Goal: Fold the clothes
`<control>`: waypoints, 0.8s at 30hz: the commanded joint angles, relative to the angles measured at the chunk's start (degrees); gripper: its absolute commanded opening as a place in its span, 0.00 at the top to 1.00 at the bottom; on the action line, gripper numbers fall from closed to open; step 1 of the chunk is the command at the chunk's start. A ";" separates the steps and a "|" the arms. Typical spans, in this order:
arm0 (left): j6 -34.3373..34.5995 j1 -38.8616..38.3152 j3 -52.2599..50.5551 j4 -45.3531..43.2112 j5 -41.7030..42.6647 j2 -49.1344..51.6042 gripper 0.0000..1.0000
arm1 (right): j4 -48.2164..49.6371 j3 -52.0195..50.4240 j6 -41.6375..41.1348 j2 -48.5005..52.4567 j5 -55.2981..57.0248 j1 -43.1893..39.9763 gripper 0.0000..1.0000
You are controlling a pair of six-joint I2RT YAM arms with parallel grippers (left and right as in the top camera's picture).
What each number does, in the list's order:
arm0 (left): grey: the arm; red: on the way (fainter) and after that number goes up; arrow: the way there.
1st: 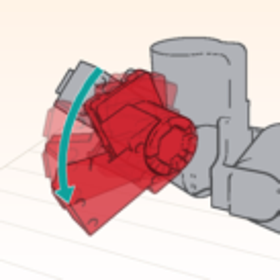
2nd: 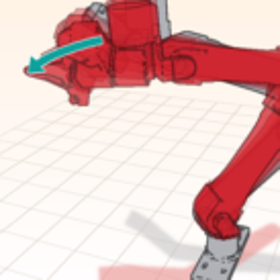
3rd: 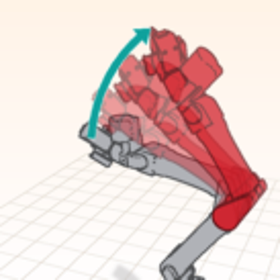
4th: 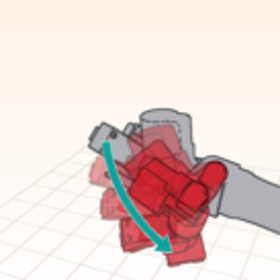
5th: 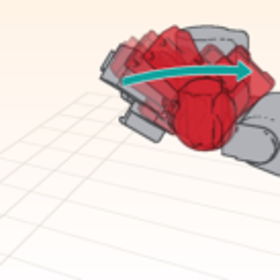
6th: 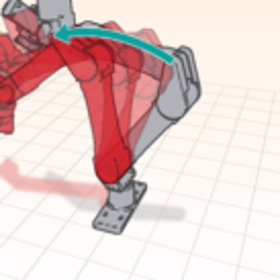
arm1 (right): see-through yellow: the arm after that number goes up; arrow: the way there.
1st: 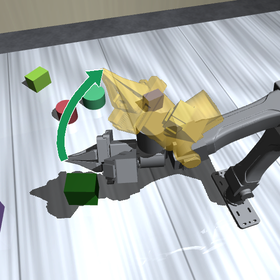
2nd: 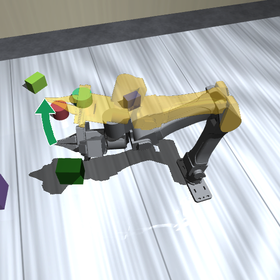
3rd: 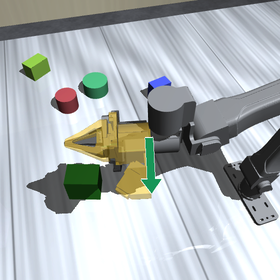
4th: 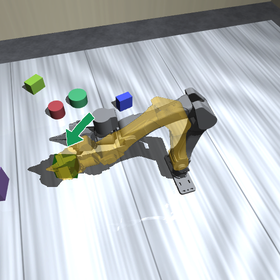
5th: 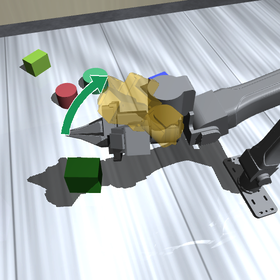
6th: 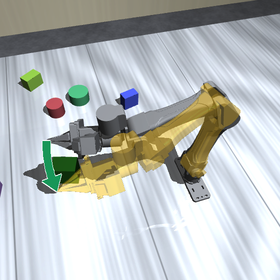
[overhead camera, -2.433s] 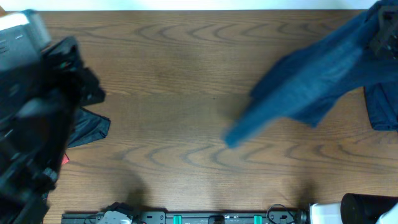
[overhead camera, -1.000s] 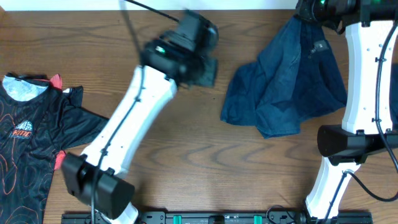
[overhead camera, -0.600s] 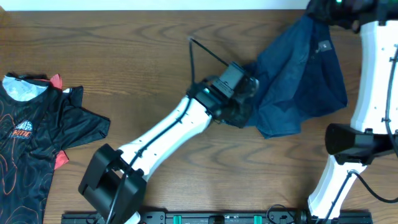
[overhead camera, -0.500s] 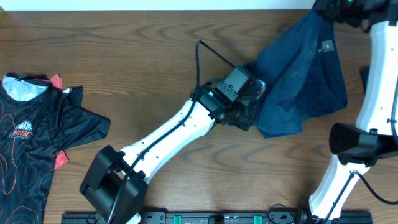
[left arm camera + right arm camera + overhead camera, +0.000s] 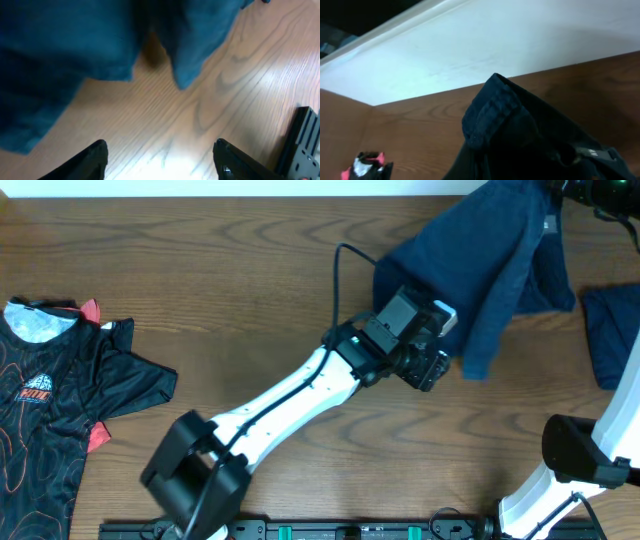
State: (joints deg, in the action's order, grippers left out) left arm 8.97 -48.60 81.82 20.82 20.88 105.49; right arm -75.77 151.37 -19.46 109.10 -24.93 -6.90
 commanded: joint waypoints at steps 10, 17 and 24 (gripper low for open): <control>3.78 -0.72 -0.17 -6.01 1.18 8.00 0.24 | -2.54 0.59 0.68 0.28 -2.97 0.22 0.99; 4.81 -0.72 -0.17 -10.47 0.94 8.00 0.16 | -3.50 0.59 0.68 0.28 -2.93 1.29 0.99; 5.27 -1.11 -0.17 -14.62 0.98 8.00 0.04 | -4.00 0.59 0.66 0.28 -2.93 3.28 0.99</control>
State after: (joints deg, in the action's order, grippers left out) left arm 13.67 -49.30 81.73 6.98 21.52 113.91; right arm -79.88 151.35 -19.46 109.71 -26.57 -4.64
